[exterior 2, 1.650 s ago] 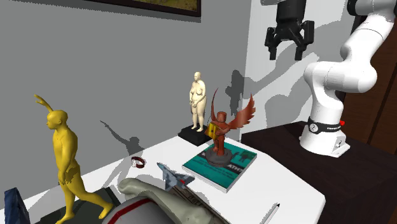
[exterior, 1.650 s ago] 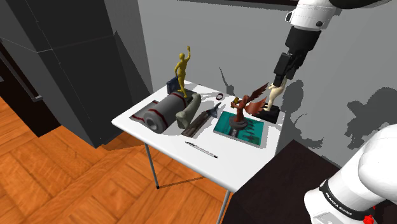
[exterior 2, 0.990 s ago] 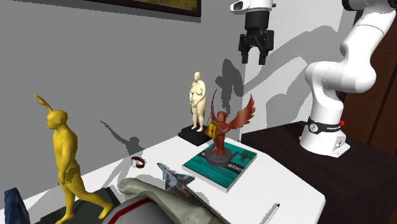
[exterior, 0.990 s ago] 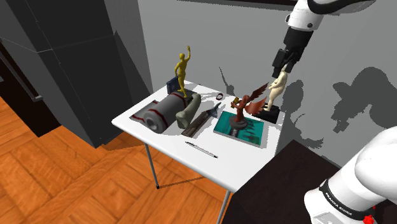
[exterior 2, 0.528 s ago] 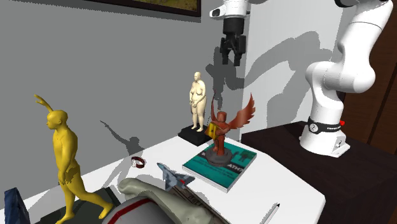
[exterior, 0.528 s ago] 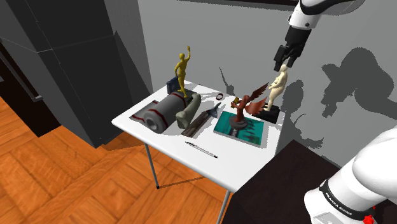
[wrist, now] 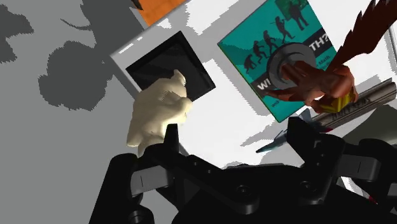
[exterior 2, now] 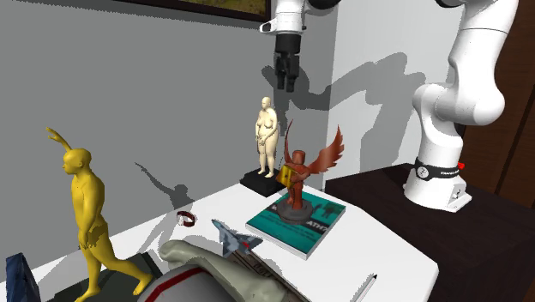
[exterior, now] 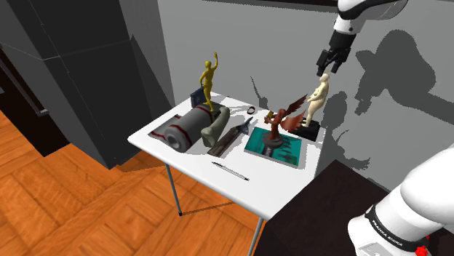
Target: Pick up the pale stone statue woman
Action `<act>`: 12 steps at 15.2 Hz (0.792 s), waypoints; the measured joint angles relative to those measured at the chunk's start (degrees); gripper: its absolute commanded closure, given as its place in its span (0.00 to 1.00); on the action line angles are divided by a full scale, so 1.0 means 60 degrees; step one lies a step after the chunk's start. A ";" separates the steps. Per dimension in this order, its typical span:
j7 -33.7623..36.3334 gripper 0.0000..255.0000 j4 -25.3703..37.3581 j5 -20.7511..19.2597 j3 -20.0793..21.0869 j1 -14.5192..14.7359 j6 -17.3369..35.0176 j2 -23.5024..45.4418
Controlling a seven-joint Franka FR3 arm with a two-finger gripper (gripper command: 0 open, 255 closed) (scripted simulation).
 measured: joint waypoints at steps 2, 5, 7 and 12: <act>-0.0256 0.00 0.0602 0.0143 -0.0245 -0.0125 0.0027 0.0601; -0.0628 0.00 0.1356 0.0419 -0.0569 -0.0335 0.0176 0.1489; -0.0752 0.00 0.1570 0.0514 -0.0660 -0.0410 0.0240 0.1764; -0.0829 0.00 0.1170 0.0592 -0.0689 -0.0437 0.0823 0.1954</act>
